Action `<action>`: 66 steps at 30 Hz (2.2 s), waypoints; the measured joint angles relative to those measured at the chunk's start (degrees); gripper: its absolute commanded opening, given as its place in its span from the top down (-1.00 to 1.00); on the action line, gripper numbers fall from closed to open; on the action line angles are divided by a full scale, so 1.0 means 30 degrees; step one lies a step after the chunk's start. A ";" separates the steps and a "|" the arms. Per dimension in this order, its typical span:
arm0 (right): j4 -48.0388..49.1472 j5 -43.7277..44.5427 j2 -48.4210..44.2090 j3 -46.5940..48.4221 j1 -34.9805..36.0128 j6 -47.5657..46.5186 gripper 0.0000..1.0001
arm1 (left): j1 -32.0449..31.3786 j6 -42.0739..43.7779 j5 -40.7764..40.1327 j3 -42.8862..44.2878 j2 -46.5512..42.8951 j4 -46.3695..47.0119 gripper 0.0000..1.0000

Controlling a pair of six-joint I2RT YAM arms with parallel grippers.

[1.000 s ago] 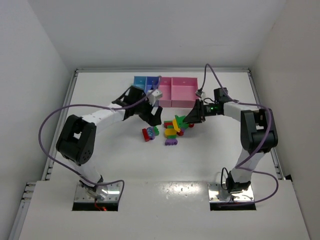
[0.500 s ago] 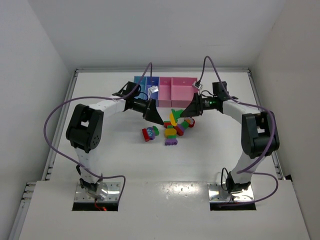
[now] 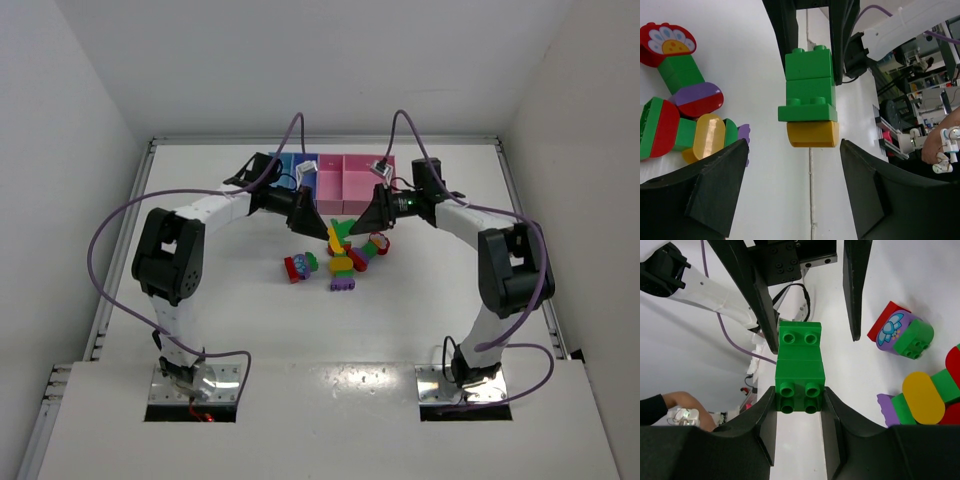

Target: Sort the legos into containers by color

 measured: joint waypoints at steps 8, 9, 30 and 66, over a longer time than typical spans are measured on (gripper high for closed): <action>0.0772 0.0102 0.0146 0.0197 0.0233 0.0532 1.00 | -0.0146 -0.0022 0.0146 0.0153 0.0000 -0.0102 -0.06; 0.0889 0.0189 0.0211 0.0270 0.0233 0.0554 1.00 | -0.0168 -0.0007 0.0226 0.0189 0.0000 -0.0117 0.05; 0.1574 -0.0321 0.1260 0.1421 -0.0743 0.1064 1.00 | 0.0102 0.0372 -0.0488 -0.1202 -0.0597 -0.0102 0.92; -0.6346 1.9176 0.6878 1.1081 0.0153 -0.8196 -0.43 | 0.1005 0.0809 -1.6181 -0.5268 -0.9347 0.1392 0.92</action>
